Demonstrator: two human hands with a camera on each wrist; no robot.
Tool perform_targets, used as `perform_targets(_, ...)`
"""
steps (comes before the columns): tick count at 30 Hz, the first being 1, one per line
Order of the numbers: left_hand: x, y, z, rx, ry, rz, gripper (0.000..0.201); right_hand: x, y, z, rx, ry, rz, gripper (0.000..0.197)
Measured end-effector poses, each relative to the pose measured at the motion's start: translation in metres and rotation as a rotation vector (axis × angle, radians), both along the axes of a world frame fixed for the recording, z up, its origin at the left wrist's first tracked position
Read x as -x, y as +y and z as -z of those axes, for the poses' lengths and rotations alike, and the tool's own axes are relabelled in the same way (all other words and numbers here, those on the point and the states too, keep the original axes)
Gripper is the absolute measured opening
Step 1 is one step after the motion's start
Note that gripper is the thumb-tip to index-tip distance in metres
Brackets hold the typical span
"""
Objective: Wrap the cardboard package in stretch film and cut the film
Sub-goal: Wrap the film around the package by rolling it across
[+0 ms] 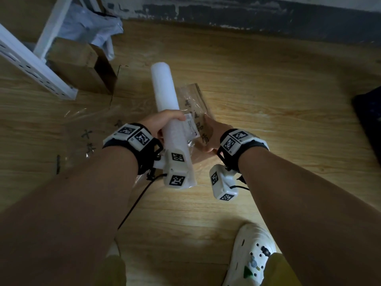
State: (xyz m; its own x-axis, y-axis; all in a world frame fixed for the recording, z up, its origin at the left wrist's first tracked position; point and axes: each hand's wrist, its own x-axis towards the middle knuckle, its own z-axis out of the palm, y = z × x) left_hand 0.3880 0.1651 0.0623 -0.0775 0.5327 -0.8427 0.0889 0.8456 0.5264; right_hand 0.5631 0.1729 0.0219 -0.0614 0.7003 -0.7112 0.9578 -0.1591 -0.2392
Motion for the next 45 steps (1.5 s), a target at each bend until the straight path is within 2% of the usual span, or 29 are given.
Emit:
perform_targets(4, 0.005, 0.001, -0.001, -0.027, -0.037, -0.069, 0.051, 0.000, 0.001, 0.001, -0.002, -0.028, -0.007, 0.118)
perform_targets(8, 0.017, -0.003, 0.001, 0.013, -0.013, -0.010, 0.025, 0.001, -0.001, 0.002, -0.028, -0.047, -0.017, 0.118)
perform_targets(11, 0.024, -0.006, -0.002, 0.056, 0.018, 0.014, 0.019, 0.001, -0.001, 0.002, -0.018, -0.062, -0.029, 0.120)
perform_targets(15, 0.024, -0.008, 0.001, 0.038, 0.044, 0.068, 0.034, 0.003, 0.002, -0.003, 0.005, -0.055, -0.046, 0.122)
perform_targets(18, 0.021, -0.010, 0.000, 0.018, 0.053, 0.098, 0.046, 0.013, 0.008, -0.015, -0.115, -0.015, -0.125, 0.097)
perform_targets(20, 0.020, -0.010, -0.001, 0.012, 0.058, 0.096, 0.042, 0.028, 0.006, -0.020, -0.167, 0.026, -0.214, 0.084)
perform_targets(21, 0.020, -0.011, -0.001, 0.006, 0.056, 0.089, 0.037, 0.035, 0.004, -0.018, -0.131, 0.040, -0.257, 0.083)
perform_targets(23, 0.020, -0.012, -0.002, -0.004, 0.045, 0.073, 0.037, 0.045, -0.003, -0.012, -0.060, 0.039, -0.290, 0.087)
perform_targets(26, 0.022, -0.014, -0.001, -0.012, 0.056, 0.076, 0.053, 0.048, -0.009, -0.008, -0.068, -0.002, -0.278, 0.090)
perform_targets(33, 0.031, -0.009, -0.007, 0.007, 0.022, 0.044, 0.049, 0.048, -0.008, -0.008, -0.068, -0.014, -0.268, 0.092)
perform_targets(37, 0.049, -0.012, -0.012, 0.066, 0.035, 0.040, 0.067, 0.048, -0.007, -0.004, -0.085, -0.020, -0.272, 0.095)
perform_targets(40, 0.058, -0.015, -0.009, 0.079, -0.008, 0.019, 0.026, 0.049, -0.006, -0.006, -0.058, -0.039, -0.278, 0.096)
perform_targets(41, 0.061, -0.017, -0.007, 0.083, -0.002, 0.008, 0.020, 0.050, -0.006, -0.006, -0.045, -0.048, -0.276, 0.098)
perform_targets(45, 0.070, -0.024, 0.000, 0.090, -0.006, -0.020, 0.026, 0.057, 0.000, -0.013, 0.016, -0.063, -0.249, 0.096)
